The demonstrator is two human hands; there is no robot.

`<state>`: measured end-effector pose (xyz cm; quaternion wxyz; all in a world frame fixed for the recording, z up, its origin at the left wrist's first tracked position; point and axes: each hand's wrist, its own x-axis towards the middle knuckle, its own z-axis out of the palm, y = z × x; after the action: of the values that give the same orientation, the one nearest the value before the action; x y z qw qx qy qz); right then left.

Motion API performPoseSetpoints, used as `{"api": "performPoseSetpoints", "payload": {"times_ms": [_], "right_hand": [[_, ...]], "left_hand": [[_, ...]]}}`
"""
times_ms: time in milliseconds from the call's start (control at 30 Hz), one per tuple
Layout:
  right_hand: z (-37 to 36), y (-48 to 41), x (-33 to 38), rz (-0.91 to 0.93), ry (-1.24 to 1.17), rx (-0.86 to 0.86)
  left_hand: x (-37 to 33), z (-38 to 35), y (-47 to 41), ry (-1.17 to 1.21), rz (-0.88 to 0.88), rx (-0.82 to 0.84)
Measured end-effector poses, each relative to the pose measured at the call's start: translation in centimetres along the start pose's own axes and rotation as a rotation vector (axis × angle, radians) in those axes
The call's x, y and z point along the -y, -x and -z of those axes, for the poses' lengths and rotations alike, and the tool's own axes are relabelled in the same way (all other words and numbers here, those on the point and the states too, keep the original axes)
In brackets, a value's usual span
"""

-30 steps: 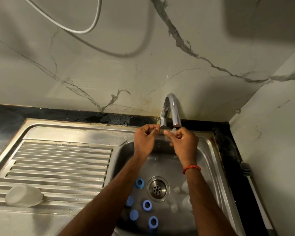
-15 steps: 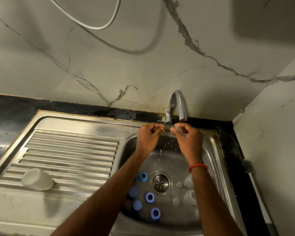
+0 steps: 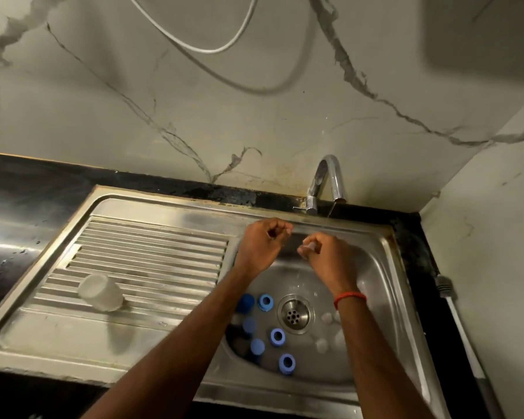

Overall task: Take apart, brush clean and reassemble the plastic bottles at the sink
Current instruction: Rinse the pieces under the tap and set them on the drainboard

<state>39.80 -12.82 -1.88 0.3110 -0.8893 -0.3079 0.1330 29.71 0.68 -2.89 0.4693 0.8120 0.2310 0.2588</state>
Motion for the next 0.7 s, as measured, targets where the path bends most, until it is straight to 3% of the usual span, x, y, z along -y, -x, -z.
{"api": "performPoseSetpoints", "payload": {"times_ms": [200,333,700], "right_hand": [[-1.2,0.7,4.7,0.241,-0.076,-0.021],[-2.9,0.6,8.5,0.356,-0.104,0.055],[-11.7,3.3,17.8,0.293,-0.236,0.324]], "left_hand": [[0.9,4.5,2.2,-0.063,-0.007,0.015],[1.7,8.2,3.2,-0.064,0.000,-0.074],[5.6,19.5,7.0,-0.204,0.072,-0.305]]}}
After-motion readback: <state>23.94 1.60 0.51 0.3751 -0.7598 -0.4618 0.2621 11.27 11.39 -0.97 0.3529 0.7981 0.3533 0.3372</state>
